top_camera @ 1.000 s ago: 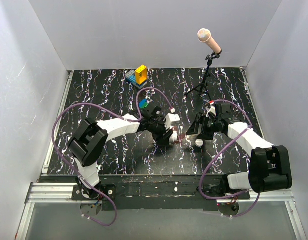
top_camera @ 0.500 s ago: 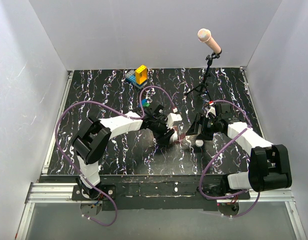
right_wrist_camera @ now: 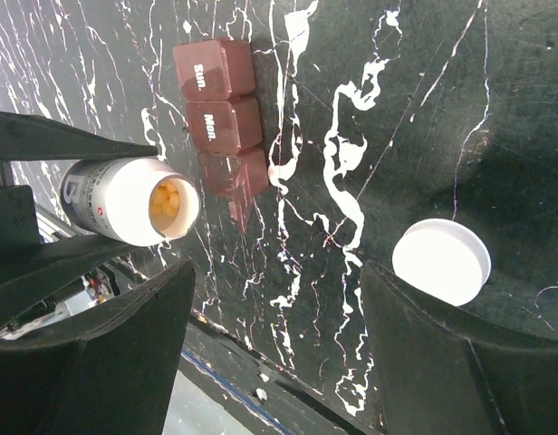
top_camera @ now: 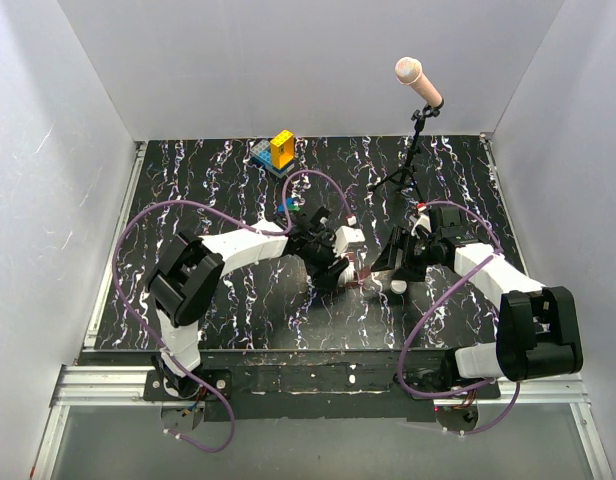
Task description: Sort the pills into containers
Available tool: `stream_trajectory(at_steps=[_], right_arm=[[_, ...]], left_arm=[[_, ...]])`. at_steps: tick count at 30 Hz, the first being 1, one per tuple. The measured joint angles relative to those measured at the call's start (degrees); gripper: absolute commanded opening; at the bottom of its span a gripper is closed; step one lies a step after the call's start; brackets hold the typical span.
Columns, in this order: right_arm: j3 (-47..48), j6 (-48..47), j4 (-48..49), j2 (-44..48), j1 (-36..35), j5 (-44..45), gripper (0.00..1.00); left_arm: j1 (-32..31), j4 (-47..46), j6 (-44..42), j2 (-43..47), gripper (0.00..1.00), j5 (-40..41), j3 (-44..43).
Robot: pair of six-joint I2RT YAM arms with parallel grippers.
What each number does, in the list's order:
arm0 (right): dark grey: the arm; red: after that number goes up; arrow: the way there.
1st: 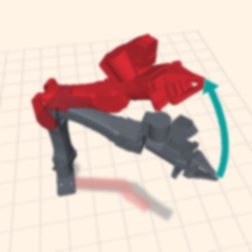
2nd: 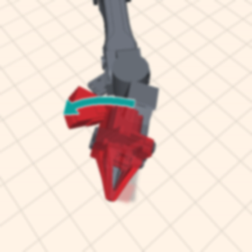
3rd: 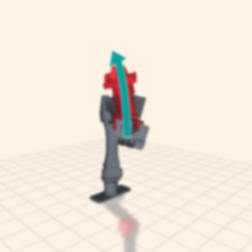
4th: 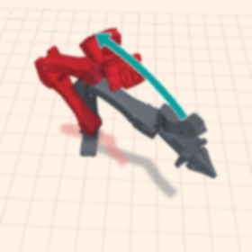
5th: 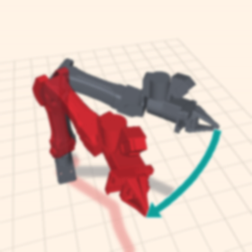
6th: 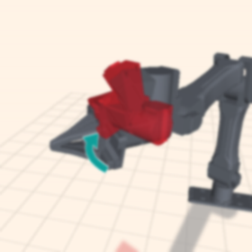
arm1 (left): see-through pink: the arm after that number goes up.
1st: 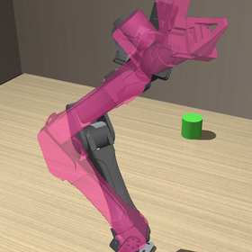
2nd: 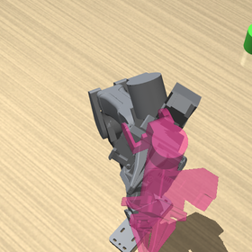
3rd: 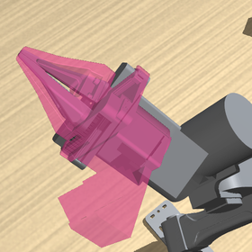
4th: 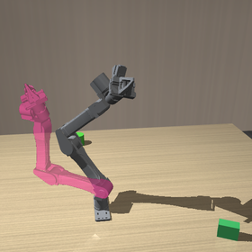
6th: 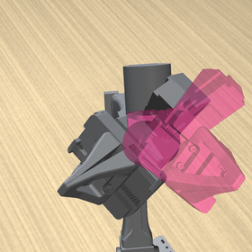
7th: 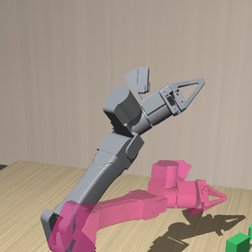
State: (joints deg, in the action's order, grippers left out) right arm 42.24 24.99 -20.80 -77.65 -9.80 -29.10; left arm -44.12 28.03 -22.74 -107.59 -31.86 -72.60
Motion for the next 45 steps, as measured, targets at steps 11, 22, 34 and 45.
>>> stream_trajectory(at_steps=[11, 22, 34, 45], right_arm=[[0.0, -0.3, 0.0, -0.4, 0.0, -0.3, 0.80], [0.0, -0.5, 0.1, -0.5, 0.0, -0.7, 0.80], [0.0, -0.8, 0.3, -0.4, 0.0, -0.7, 0.80], [-0.3, -0.9, 0.5, -0.4, 0.0, -0.9, 0.80]], left_arm=[[-0.4, 3.6, -1.8, -0.9, 0.00, 1.5, -2.6], [-0.8, 6.3, -3.0, -2.2, 0.00, 2.9, -5.7], [-1.2, 9.3, -3.9, -4.4, 0.00, 4.5, -7.2], [-1.9, 10.6, -4.7, -4.4, 0.00, 6.2, -9.3]])
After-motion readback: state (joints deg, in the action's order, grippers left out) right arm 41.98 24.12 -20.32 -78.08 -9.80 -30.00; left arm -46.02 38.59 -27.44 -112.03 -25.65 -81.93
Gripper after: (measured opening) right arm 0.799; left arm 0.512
